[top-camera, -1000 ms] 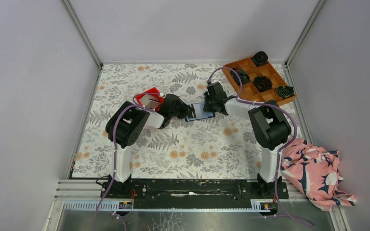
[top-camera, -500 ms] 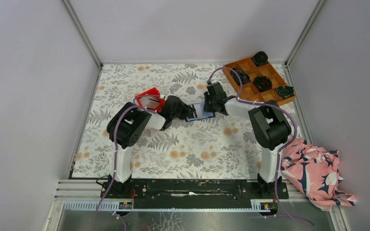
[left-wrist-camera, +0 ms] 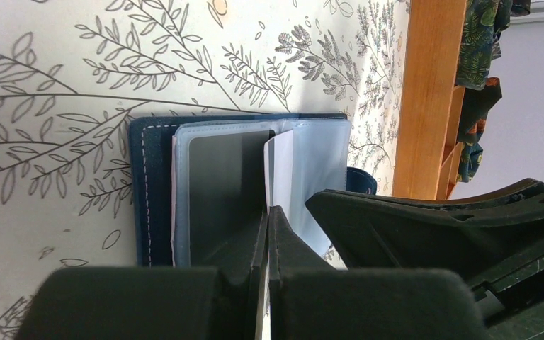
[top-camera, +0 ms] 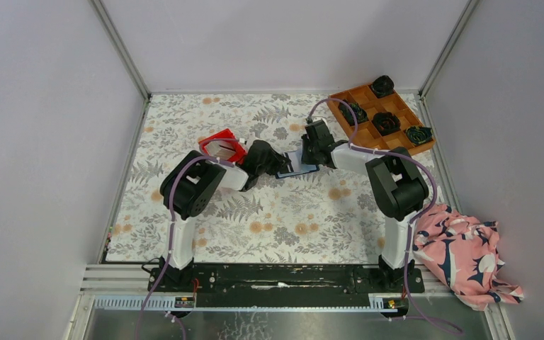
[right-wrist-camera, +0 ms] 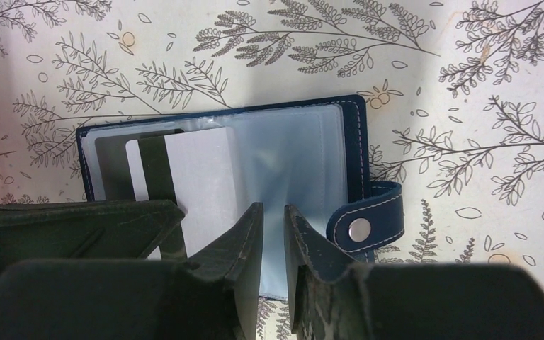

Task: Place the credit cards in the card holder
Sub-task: Insert the credit card into the card holder.

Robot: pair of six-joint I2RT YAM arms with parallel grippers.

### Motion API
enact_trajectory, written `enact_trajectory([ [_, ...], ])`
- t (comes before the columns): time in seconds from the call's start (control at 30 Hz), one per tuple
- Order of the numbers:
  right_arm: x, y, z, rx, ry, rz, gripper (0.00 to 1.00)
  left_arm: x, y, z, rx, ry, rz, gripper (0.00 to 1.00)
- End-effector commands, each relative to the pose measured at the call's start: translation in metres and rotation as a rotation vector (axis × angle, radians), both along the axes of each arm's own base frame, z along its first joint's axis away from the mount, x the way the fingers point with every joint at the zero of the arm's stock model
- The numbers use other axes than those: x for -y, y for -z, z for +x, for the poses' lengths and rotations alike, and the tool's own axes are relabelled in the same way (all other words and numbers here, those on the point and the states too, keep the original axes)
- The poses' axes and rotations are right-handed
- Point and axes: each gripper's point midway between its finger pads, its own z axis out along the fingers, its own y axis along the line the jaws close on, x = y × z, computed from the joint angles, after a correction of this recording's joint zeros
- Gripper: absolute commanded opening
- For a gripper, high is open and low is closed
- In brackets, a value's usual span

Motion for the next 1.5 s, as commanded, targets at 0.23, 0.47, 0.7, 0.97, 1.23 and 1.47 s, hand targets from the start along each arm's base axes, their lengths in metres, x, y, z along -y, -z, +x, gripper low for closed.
enact_trajectory([
  [0.23, 0.025, 0.036, -0.041, -0.176, -0.004, -0.114, 0.26, -0.007, 0.061, -0.029, -0.13, 0.014, 0.198, 0.0],
  [0.47, 0.035, 0.005, -0.027, -0.091, 0.035, -0.157, 0.37, -0.007, 0.061, -0.029, -0.125, 0.01, 0.237, 0.0],
  [0.7, 0.048, -0.004, -0.013, -0.061, 0.081, -0.175, 0.41, -0.009, 0.062, -0.031, -0.128, 0.009, 0.254, 0.0],
  [0.97, 0.07, -0.013, 0.003, -0.03, 0.136, -0.184, 0.41, -0.011, 0.063, -0.032, -0.129, 0.01, 0.267, 0.0],
  [1.23, 0.083, -0.005, 0.013, -0.048, 0.169, -0.183, 0.4, -0.011, 0.062, -0.032, -0.128, 0.011, 0.266, 0.0],
  [1.47, 0.08, 0.011, 0.006, -0.094, 0.161, -0.167, 0.28, -0.006, 0.062, -0.031, -0.124, 0.023, 0.249, 0.0],
])
